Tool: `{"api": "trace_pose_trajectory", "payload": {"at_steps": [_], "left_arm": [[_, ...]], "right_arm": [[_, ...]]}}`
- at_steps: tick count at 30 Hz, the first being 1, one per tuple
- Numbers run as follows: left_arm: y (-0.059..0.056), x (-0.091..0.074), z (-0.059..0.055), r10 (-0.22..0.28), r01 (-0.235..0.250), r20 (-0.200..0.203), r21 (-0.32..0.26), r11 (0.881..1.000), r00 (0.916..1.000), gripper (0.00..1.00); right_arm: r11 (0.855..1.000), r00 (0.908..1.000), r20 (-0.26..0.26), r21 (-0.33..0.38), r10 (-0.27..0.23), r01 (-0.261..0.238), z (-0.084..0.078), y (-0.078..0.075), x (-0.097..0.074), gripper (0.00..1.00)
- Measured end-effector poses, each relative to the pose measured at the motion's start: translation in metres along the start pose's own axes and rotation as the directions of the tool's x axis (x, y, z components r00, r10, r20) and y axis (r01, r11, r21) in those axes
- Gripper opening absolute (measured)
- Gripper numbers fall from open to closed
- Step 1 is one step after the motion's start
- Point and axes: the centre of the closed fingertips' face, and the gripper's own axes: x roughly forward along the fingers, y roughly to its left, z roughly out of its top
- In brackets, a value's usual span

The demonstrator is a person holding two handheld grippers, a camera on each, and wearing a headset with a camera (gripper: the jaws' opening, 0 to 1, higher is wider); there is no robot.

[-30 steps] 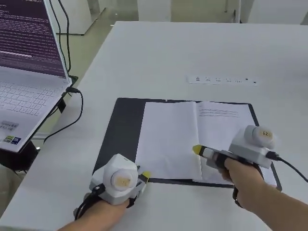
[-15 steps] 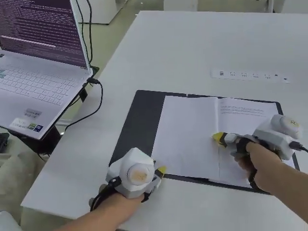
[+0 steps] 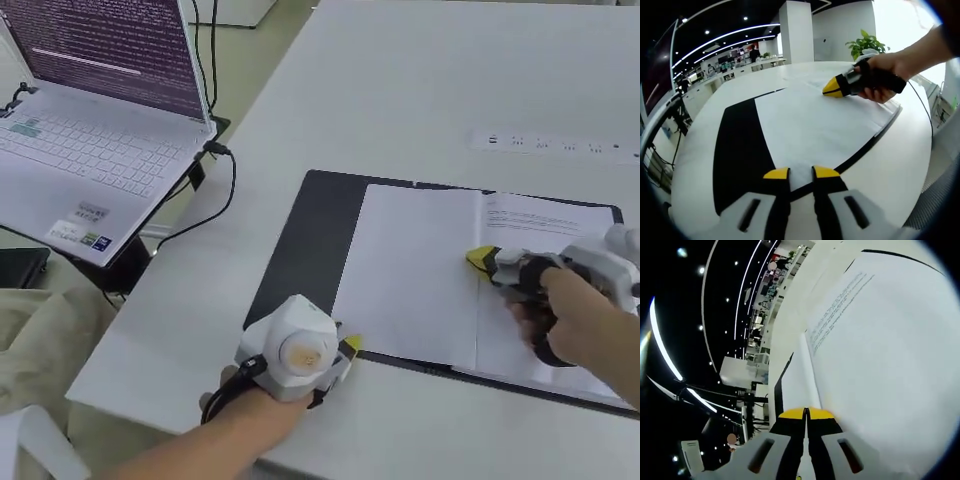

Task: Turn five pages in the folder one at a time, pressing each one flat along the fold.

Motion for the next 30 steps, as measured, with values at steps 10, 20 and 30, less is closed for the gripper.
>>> {"api": "trace_pose_trajectory", "payload": {"at_steps": [10, 20, 30], "left_arm": [[0.000, 0.000, 0.000, 0.000, 0.000, 0.005, -0.002, 1.000, 1.0000, 0.15], [0.002, 0.001, -0.001, 0.001, -0.001, 0.009, -0.005, 1.000, 1.0000, 0.15], [0.002, 0.002, -0.002, 0.006, -0.005, 0.016, -0.017, 1.000, 0.9999, 0.15]], "right_arm": [[0.998, 0.9995, 0.032, 0.067, -0.001, -0.001, 0.020, -0.002, 0.011, 0.00], [0.995, 0.9977, 0.066, 0.098, 0.014, -0.021, 0.038, 0.004, 0.026, 0.00], [0.996, 0.9967, 0.081, 0.085, 0.003, -0.010, 0.062, 0.007, 0.049, 0.00]]}}
